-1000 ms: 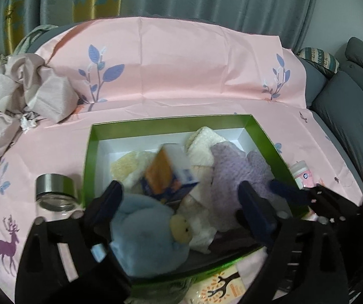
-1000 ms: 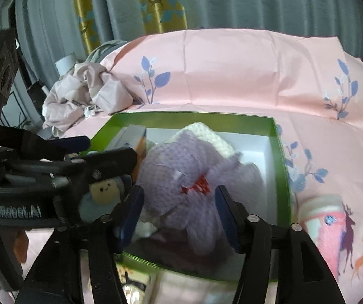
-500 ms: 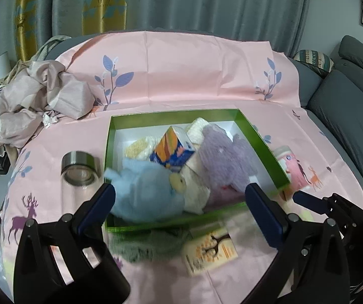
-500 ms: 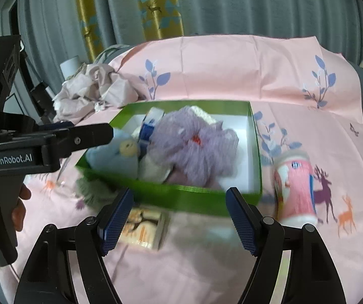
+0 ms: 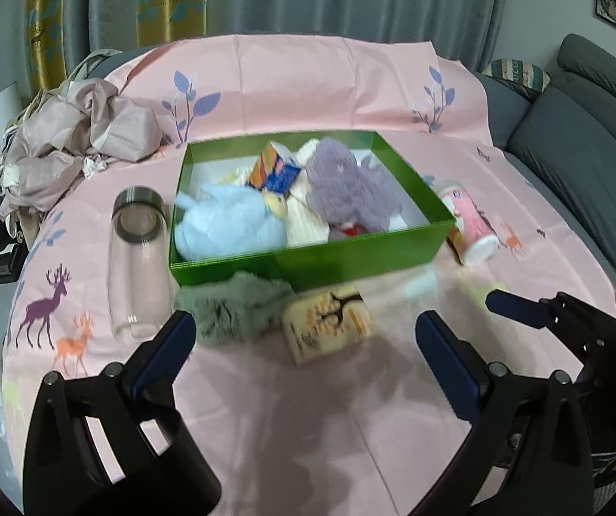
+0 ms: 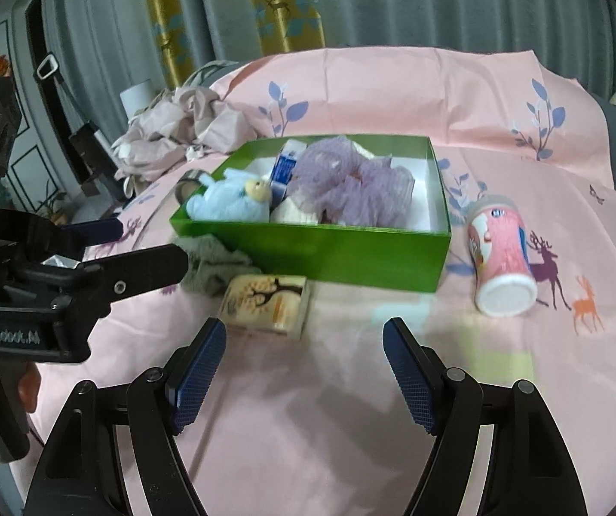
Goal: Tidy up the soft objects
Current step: 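Withdraw the right gripper and move it to the cream tree-print tissue pack, then grasp the cream tree-print tissue pack with the right gripper and lift, then carry the cream tissue pack over the green box and lower it, then open the right gripper to release the cream tissue pack into the box, then withdraw the right gripper and move it to the crumpled green towel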
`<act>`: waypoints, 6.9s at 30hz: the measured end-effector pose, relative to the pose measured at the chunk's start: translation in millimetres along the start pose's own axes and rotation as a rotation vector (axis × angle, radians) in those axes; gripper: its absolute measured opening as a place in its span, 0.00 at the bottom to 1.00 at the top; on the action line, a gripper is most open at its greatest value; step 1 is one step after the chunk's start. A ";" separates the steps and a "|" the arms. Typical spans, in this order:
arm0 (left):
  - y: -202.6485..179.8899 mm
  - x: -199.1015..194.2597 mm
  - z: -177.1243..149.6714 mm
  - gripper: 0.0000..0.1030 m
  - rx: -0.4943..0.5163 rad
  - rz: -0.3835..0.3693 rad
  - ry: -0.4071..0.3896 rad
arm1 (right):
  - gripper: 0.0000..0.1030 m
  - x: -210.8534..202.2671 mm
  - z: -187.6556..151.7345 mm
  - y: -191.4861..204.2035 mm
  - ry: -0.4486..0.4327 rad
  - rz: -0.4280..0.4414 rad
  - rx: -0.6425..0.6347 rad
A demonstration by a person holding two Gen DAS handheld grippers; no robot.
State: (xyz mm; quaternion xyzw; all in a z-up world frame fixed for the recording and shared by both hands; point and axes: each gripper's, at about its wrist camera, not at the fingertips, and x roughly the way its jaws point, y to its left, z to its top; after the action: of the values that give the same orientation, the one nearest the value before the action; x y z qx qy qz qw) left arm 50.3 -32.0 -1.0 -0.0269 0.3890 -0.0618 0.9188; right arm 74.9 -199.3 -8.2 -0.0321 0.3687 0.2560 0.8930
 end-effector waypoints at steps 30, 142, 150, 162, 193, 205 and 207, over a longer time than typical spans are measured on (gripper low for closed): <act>23.2 43.7 -46.5 0.98 -0.126 -0.125 0.139 | 0.74 46.3 -43.4 7.5 0.136 0.053 -0.063; 54.5 124.0 109.0 0.68 -0.094 -0.171 0.089 | 0.46 143.2 121.9 4.5 0.021 0.058 -0.129; 55.6 107.3 98.8 0.93 -0.076 -0.091 0.074 | 0.54 120.2 109.2 -1.9 0.007 0.019 -0.123; 35.7 66.7 68.8 0.99 0.009 0.045 0.043 | 0.77 64.2 61.7 -14.8 -0.022 0.001 -0.022; 74.4 -8.8 -50.9 0.99 -0.203 0.024 0.047 | 0.81 13.3 -16.8 16.9 0.043 0.067 0.008; 96.3 7.3 -61.6 0.99 -0.276 -0.010 0.079 | 0.81 37.6 -25.9 30.6 0.096 0.105 -0.006; 96.9 11.5 -62.5 0.99 -0.285 -0.043 0.085 | 0.81 41.4 -26.5 32.8 0.103 0.101 -0.017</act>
State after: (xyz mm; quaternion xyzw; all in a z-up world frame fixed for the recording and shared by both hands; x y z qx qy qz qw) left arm 22.3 62.4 -62.2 -0.1630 0.4318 -0.0268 0.8867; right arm 66.8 -159.4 -51.1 -0.0341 0.4131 0.3018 0.8585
